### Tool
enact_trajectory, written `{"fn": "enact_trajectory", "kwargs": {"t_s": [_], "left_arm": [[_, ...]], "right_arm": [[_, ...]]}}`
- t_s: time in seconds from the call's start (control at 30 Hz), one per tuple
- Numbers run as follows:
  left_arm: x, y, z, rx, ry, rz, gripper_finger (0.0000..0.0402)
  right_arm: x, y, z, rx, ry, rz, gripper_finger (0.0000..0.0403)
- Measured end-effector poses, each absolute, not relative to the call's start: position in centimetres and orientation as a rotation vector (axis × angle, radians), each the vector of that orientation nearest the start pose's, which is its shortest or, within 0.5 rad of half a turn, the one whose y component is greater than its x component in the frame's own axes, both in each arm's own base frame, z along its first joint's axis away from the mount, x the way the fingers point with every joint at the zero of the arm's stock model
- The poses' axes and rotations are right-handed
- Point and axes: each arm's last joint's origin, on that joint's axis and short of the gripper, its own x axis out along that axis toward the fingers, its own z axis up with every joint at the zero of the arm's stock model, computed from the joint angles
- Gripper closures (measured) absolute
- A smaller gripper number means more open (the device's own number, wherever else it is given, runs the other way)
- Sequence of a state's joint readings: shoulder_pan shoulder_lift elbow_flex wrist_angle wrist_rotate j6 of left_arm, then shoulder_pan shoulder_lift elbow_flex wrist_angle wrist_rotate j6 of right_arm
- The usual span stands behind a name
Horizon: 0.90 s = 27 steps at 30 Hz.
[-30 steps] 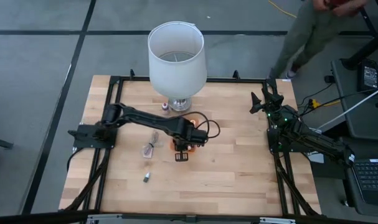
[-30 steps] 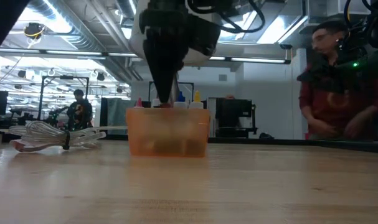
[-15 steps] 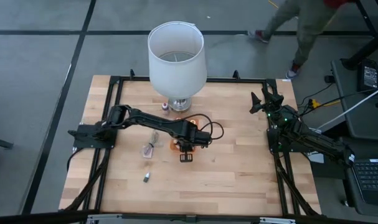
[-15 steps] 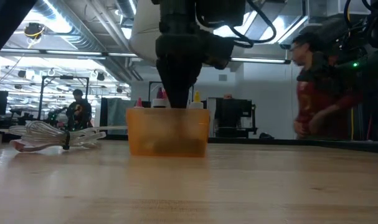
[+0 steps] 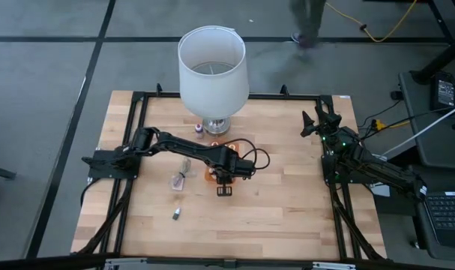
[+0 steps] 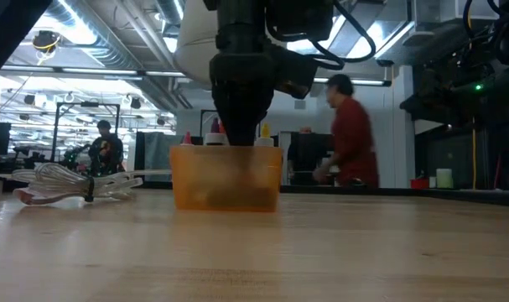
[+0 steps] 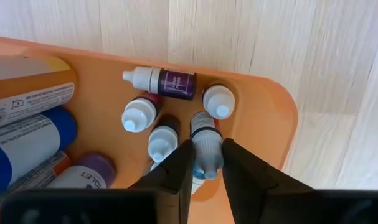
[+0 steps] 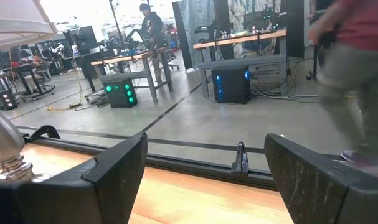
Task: Pick & Place food coloring
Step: Put the small red food coloring bottle into the orange bin, then put the small green food coloring bottle into the orange bin
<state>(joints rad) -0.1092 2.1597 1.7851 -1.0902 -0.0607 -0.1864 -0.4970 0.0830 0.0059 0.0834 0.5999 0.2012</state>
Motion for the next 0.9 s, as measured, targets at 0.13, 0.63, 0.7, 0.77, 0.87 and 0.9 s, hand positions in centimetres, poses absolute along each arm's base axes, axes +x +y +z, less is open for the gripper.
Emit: {"fn": "enact_trajectory", "kwargs": {"t_s": [0.13,0.63,0.7,0.77,0.87,0.9], "left_arm": [[42.5,-4.5,19.3,-0.029,1.455,0.096,0.0305],[41.9,-4.4,21.2,-0.073,1.419,0.142,0.0266],[41.6,-4.3,22.2,-0.102,1.392,0.173,0.0264],[41.1,-4.3,23.2,-0.13,1.372,0.201,0.026],[40.3,-4.4,25.0,-0.177,1.336,0.23,0.0249],[40.1,-4.6,25.4,-0.192,1.329,0.238,0.0245]], "right_arm": [[7.8,-6.1,16.7,0.181,-0.117,-1.093,0.0079],[7.8,-6.1,16.7,0.181,-0.117,-1.092,0.0079],[7.8,-6.1,16.7,0.181,-0.117,-1.093,0.0079],[7.8,-6.1,16.7,0.181,-0.117,-1.093,0.0079],[7.8,-6.1,16.7,0.181,-0.117,-1.093,0.0079],[7.8,-6.1,16.7,0.181,-0.117,-1.093,0.0079]]}}
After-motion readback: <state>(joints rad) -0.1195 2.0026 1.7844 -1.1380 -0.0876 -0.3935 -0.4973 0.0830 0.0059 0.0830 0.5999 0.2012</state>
